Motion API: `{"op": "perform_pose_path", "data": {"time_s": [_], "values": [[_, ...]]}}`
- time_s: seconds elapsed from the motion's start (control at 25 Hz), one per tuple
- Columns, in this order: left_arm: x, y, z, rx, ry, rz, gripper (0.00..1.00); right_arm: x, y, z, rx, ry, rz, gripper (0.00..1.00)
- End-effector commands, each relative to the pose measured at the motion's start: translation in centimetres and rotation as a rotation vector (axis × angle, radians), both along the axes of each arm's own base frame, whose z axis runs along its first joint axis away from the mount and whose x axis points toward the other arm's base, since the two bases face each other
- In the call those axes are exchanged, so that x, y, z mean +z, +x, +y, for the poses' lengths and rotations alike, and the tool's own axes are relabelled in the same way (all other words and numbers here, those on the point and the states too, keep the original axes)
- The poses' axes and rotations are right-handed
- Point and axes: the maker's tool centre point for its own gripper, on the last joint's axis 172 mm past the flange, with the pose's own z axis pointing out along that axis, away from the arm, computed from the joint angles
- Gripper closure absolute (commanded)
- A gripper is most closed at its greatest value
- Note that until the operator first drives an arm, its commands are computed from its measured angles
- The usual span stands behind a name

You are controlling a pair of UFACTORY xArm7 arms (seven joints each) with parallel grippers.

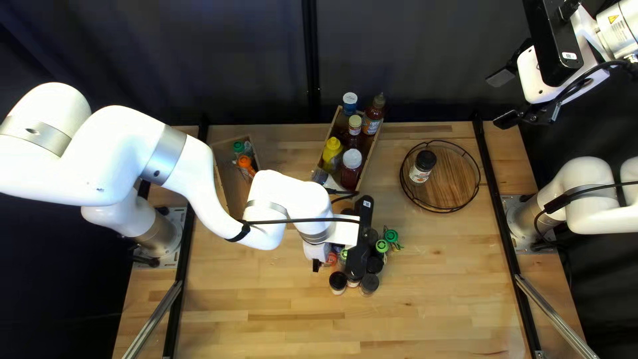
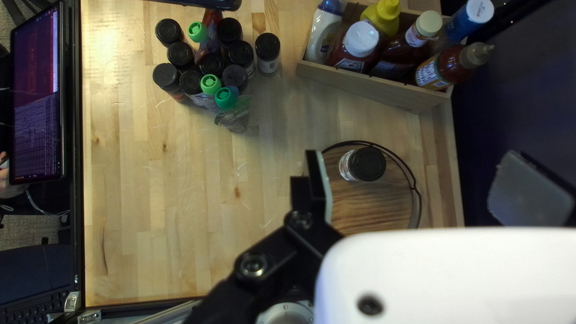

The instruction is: Separate condiments, baby food and spices and place it in 3 different racks/containers

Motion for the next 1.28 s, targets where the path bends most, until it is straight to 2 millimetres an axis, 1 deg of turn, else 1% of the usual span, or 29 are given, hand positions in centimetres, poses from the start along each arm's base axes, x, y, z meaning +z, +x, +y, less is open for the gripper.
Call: {"op": "perform_pose_path", "data": {"time_s": [0.04, 0.2, 0.24, 0.36, 0.4, 0.44, 0.52, 0.56, 0.6, 0.68, 0.8, 0.84, 1.0, 1.04, 1.2, 1.28], "values": [[2.5, -1.6, 0.1, 0.012, 0.011, 0.015, 1.0, 0.0, 0.0, 0.0, 0.0, 0.0, 0.0, 0.0], [5.4, -4.1, 0.9, 0.036, 0.019, 0.024, 1.0, 0.0, 0.0, 0.0, 0.0, 0.0, 0.0, 0.0], [6.6, -5.4, 1.5, 0.061, 0.024, 0.029, 1.0, 0.0, 0.0, 0.0, 0.0, 0.0, 0.0, 0.0], [8.8, -8.0, 2.8, 0.144, 0.046, 0.031, 1.0, 0.0, 0.0, 0.0, 0.0, 0.0, 0.0, 0.0], [9.1, -8.4, 2.9, 0.165, 0.052, 0.031, 1.0, 0.0, 0.0, 0.0, 0.0, 0.0, 0.0, 0.0], [9.6, -9.3, 3.6, 0.214, 0.063, 0.033, 1.0, 0.0, 0.0, 0.0, 0.0, 0.0, 0.0, 0.0], [10.0, -10.6, 4.5, 0.277, 0.076, 0.035, 1.0, 0.0, 0.0, 0.0, 0.0, 0.0, 0.0, 0.0], [10.1, -11.5, 5.4, 0.326, 0.086, 0.037, 1.0, 0.0, 0.0, 0.0, 0.0, 0.0, 0.0, 0.0], [10.1, -11.9, 5.9, 0.353, 0.089, 0.038, 1.0, 0.0, 0.0, 0.0, 0.0, 0.0, 0.0, 0.0], [9.7, -13.3, 7.7, 0.451, 0.101, 0.038, 1.0, 0.0, 0.0, 0.0, 0.0, 0.0, 0.0, 0.0], [9.2, -14.2, 9.3, 0.572, 0.112, 0.029, 1.0, 0.0, 0.0, 0.0, 0.0, 0.0, 0.0, 0.0], [9.0, -14.5, 10.0, 0.638, 0.118, 0.023, 1.0, 0.0, 0.0, 0.0, 0.0, 0.0, 0.0, 0.0], [8.4, -15.5, 11.3, 0.834, 0.135, 0.004, 1.0, 0.0, 0.0, 0.0, 0.0, 0.0, 0.0, 0.0], [8.4, -16.2, 11.8, 0.895, 0.137, -0.007, 1.0, 0.0, 0.0, 0.0, 0.0, 0.0, 0.0, 0.0], [8.5, -17.9, 13.0, 1.027, 0.138, -0.039, 1.0, 0.0, 0.0, 0.0, 0.0, 0.0, 0.0, 0.0], [7.9, -18.7, 13.7, 1.133, 0.161, -0.05, 1.0, 0.0, 0.0, 0.0, 0.0, 0.0, 0.0, 0.0]]}}
